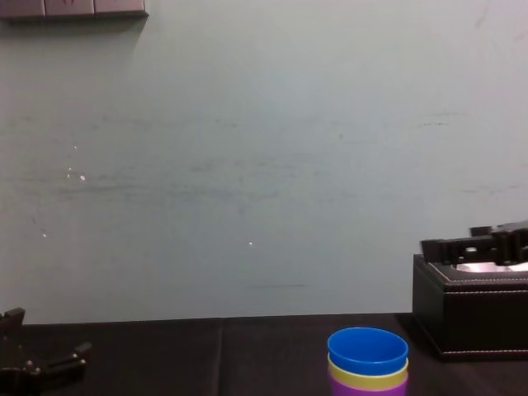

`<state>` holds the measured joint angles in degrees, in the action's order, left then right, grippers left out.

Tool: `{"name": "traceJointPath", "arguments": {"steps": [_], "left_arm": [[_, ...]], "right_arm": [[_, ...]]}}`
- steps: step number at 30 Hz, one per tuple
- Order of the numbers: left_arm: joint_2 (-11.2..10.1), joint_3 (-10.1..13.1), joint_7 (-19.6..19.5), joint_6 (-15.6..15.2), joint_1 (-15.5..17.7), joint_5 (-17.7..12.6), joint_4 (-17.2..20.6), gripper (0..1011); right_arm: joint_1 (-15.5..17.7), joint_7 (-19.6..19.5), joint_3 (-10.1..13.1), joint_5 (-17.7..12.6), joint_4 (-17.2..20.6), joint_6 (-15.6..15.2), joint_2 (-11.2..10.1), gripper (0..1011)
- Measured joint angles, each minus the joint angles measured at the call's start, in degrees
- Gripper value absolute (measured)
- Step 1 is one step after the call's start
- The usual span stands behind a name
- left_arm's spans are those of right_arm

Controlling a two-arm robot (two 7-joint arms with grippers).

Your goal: Stack the three plastic cups sequentially using one hand.

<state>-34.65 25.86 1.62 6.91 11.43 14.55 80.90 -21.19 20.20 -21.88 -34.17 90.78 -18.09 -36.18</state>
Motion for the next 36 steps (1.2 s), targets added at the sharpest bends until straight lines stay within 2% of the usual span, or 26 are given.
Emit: {"name": "traceJointPath", "arguments": {"steps": [13,20,28,36], "left_arm": [[0.0,0.0,0.0,0.0,0.0,0.0,0.0,1011],[0.0,0.0,0.0,0.0,0.0,0.0,0.0,1011],[0.0,0.0,0.0,0.0,0.0,0.0,0.0,1011],[0.0,0.0,0.0,0.0,0.0,0.0,0.0,1011]], "right_arm": [[3.9,0.2,3.5,2.2,-2.5,3.5,-1.1,1003],[5.4,1.3,5.1,2.5,-4.3,5.1,-0.8,1003],[6.5,2.8,6.1,3.2,-6.7,7.4,-0.3,1003],[6.9,3.3,6.2,4.0,-7.9,7.7,0.0,1003]]}}
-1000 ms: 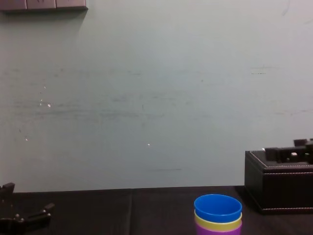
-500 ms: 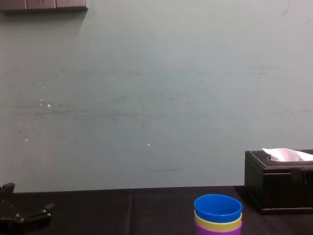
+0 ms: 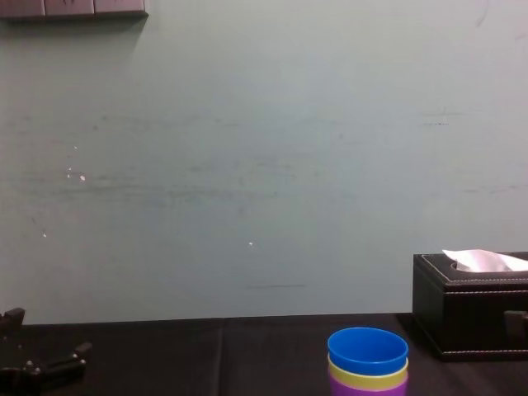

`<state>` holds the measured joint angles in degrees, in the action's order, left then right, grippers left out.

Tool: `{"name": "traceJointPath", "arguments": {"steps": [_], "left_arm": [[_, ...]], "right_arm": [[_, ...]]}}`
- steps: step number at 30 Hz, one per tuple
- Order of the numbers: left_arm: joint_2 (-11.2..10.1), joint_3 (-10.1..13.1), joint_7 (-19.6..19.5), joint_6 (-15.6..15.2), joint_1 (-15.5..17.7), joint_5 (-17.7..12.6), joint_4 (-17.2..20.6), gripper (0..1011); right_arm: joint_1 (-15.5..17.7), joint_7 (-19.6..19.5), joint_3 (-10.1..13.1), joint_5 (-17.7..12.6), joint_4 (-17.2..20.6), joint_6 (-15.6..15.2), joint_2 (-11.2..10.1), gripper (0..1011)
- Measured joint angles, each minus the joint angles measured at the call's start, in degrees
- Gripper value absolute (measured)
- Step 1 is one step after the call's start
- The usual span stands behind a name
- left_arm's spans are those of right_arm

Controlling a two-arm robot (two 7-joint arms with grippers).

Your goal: Stack the three plastic cups sequentially using one hand.

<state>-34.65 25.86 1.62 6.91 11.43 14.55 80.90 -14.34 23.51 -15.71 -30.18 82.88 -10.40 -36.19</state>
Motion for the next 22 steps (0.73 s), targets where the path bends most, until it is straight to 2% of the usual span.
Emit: {"name": "traceJointPath", "arguments": {"steps": [22], "left_arm": [[0.0,0.0,0.0,0.0,0.0,0.0,0.0,1011]], "right_arm": [[-0.1,-0.1,0.0,-0.2,0.4,-0.1,-0.1,1003]]}}
